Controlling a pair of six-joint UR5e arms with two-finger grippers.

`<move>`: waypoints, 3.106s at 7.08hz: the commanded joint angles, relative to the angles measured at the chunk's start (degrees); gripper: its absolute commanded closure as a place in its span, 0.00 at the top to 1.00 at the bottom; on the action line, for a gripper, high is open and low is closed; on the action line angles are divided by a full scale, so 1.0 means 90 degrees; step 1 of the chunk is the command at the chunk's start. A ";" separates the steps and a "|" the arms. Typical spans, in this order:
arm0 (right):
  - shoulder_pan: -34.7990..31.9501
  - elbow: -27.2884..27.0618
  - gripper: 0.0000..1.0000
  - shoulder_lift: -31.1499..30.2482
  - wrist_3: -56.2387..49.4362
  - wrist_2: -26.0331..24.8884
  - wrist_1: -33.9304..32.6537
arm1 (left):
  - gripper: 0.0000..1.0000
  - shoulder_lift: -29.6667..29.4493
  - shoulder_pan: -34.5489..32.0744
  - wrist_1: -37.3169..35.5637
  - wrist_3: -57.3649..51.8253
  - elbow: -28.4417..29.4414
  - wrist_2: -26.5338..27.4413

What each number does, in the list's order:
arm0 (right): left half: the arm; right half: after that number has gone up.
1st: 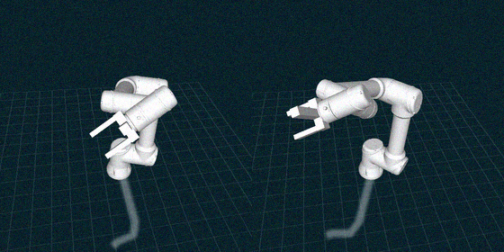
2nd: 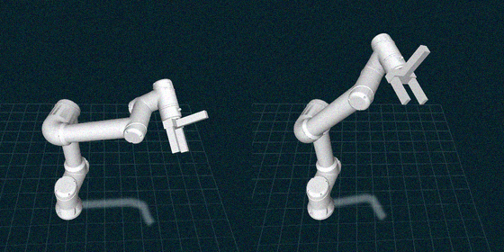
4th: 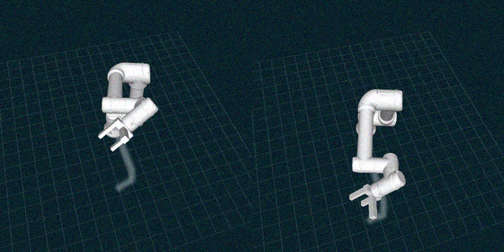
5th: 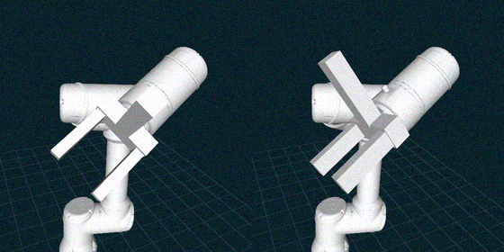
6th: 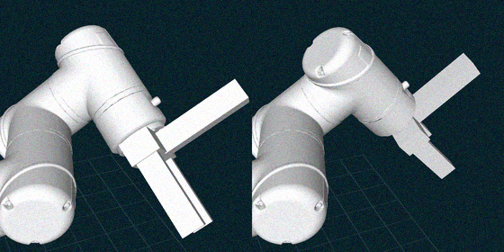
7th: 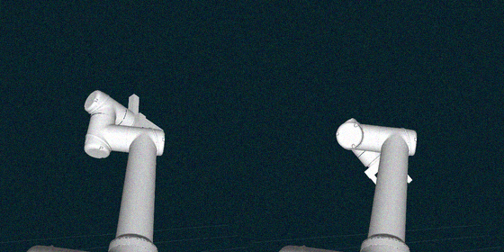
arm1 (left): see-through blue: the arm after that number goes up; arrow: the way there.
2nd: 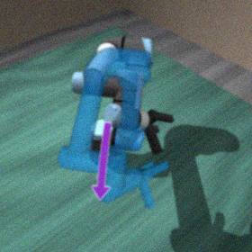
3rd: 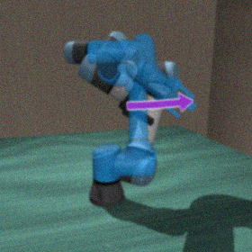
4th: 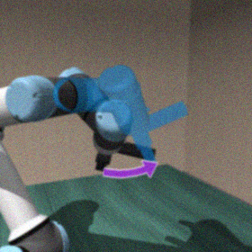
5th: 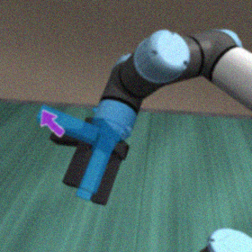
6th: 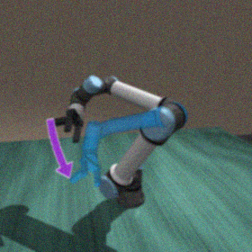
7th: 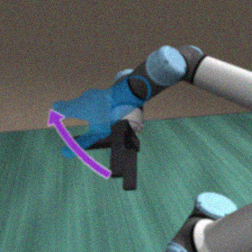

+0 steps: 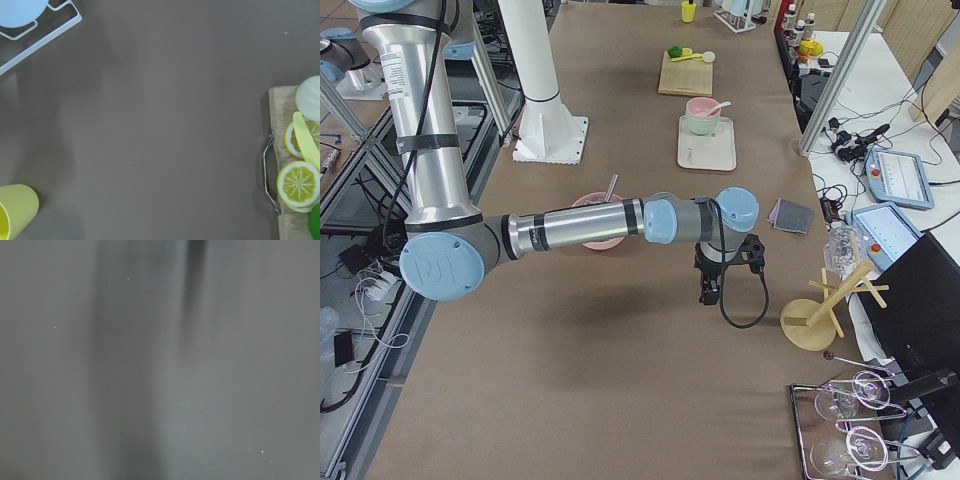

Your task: Stack pink bowl on green and place spoon

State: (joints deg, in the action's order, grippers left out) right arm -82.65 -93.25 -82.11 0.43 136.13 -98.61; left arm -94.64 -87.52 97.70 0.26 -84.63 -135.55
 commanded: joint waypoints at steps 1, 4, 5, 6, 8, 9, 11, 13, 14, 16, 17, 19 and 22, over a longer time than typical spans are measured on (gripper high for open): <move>0.0004 -0.0010 1.00 0.0012 0.0011 0.0001 0.0000 | 0.98 0.0017 -0.0002 0.0004 0.0000 -0.0011 -0.0007; 0.0004 -0.0049 1.00 0.0012 0.0011 0.0001 0.0000 | 0.98 0.0008 0.0008 0.0004 0.0000 -0.0011 -0.0007; 0.0004 -0.0049 1.00 0.0012 0.0011 0.0001 0.0000 | 0.98 0.0008 0.0008 0.0004 0.0000 -0.0011 -0.0007; 0.0004 -0.0049 1.00 0.0012 0.0011 0.0001 0.0000 | 0.98 0.0008 -0.0002 0.0004 0.0000 -0.0021 -0.0007; 0.0004 -0.0049 1.00 0.0012 0.0011 0.0001 0.0000 | 0.98 0.0008 -0.0002 0.0004 0.0000 -0.0031 -0.0007; 0.0004 -0.0068 1.00 0.0012 0.0020 0.0011 0.0000 | 0.98 0.0008 -0.0002 0.0004 0.0010 -0.0060 -0.0007; 0.0013 -0.0214 1.00 -0.0017 0.0293 0.0011 0.0000 | 0.98 0.0269 -0.0002 -0.0016 0.0010 -0.0437 -0.0007; 0.0013 -0.0332 1.00 -0.0085 0.0313 0.0021 0.0000 | 0.98 0.0408 0.0008 -0.0026 0.0049 -0.0577 -0.0007; 0.0013 -0.0342 1.00 -0.0105 0.0314 0.0031 0.0000 | 0.98 0.0408 0.0008 -0.0026 0.0049 -0.0587 -0.0007; 0.0013 -0.0361 1.00 -0.0173 0.0314 0.0060 0.0000 | 0.98 0.0466 -0.0002 -0.0016 0.0049 -0.0636 -0.0007; 0.0013 -0.0555 1.00 -0.0319 0.0314 0.0060 0.0000 | 0.98 0.0496 -0.0002 -0.0016 0.0049 -0.0684 -0.0007; 0.0013 -0.0800 1.00 -0.0476 0.0507 0.0079 -0.0010 | 0.98 0.0496 0.0008 -0.0016 0.0049 -0.0665 -0.0007; 0.0013 -0.0908 1.00 -0.0632 0.0528 0.0070 0.0000 | 0.98 0.0496 0.0008 -0.0016 0.0059 -0.0675 -0.0007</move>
State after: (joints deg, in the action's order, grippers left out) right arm -82.53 -101.25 -87.42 5.10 136.77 -98.65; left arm -90.18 -87.48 97.56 0.78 -90.66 -135.62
